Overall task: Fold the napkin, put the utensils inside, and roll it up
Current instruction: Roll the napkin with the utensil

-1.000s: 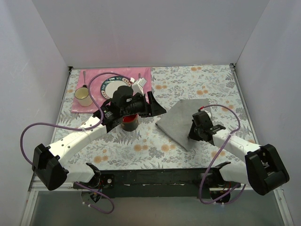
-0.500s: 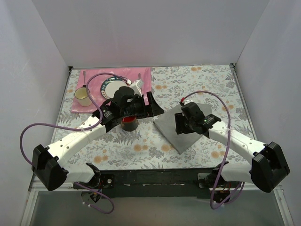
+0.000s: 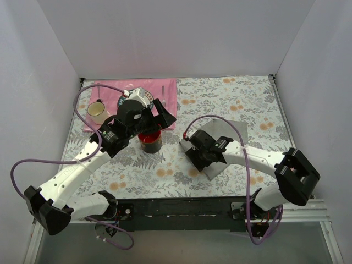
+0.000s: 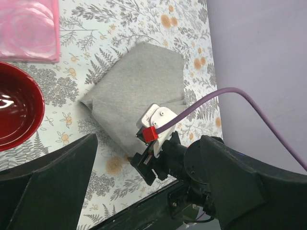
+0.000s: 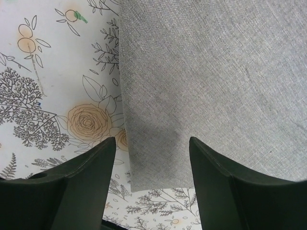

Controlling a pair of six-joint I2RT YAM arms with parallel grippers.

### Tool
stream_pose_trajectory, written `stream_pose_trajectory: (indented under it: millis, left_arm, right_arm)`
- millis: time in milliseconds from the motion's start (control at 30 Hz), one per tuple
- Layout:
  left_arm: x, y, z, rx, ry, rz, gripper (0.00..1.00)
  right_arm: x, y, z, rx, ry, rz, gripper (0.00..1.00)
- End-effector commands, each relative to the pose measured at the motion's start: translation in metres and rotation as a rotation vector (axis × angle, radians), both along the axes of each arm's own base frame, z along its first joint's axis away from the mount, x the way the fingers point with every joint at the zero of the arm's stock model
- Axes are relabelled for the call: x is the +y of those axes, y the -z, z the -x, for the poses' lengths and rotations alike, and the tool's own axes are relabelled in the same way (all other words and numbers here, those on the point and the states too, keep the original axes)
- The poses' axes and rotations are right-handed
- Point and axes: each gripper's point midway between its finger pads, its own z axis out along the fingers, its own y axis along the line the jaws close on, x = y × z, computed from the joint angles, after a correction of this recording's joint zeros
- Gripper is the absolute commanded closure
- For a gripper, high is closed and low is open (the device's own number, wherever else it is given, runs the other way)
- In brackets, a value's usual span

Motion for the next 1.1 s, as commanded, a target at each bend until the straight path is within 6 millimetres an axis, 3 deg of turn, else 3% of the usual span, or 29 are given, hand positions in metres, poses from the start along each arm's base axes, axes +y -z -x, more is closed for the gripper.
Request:
stream_pose_trajectory:
  millis: [0, 333, 700, 900, 1067]
  left_arm:
    - [0.02, -0.021, 0.001, -0.047, -0.077, 0.021, 0.12]
    - [0.015, -0.02, 0.006, -0.04, -0.035, 0.026, 0.13]
    - [0.009, -0.015, 0.008, -0.031, -0.003, 0.033, 0.13]
    - [0.008, -0.014, 0.009, -0.027, 0.002, 0.035, 0.14]
    - [0.008, -0.015, 0.01, -0.03, 0.004, 0.041, 0.14]
  right_arm:
    - [0.018, -0.008, -0.013, -0.028, -0.078, -0.019, 0.31]
    - [0.027, 0.013, -0.009, 0.01, -0.109, -0.028, 0.41]
    - [0.01, 0.032, -0.009, 0.015, -0.09, 0.056, 0.41]
    - [0.006, 0.026, -0.014, 0.001, -0.076, 0.095, 0.42]
    - [0.018, 0.006, -0.021, -0.045, -0.089, 0.106, 0.42]
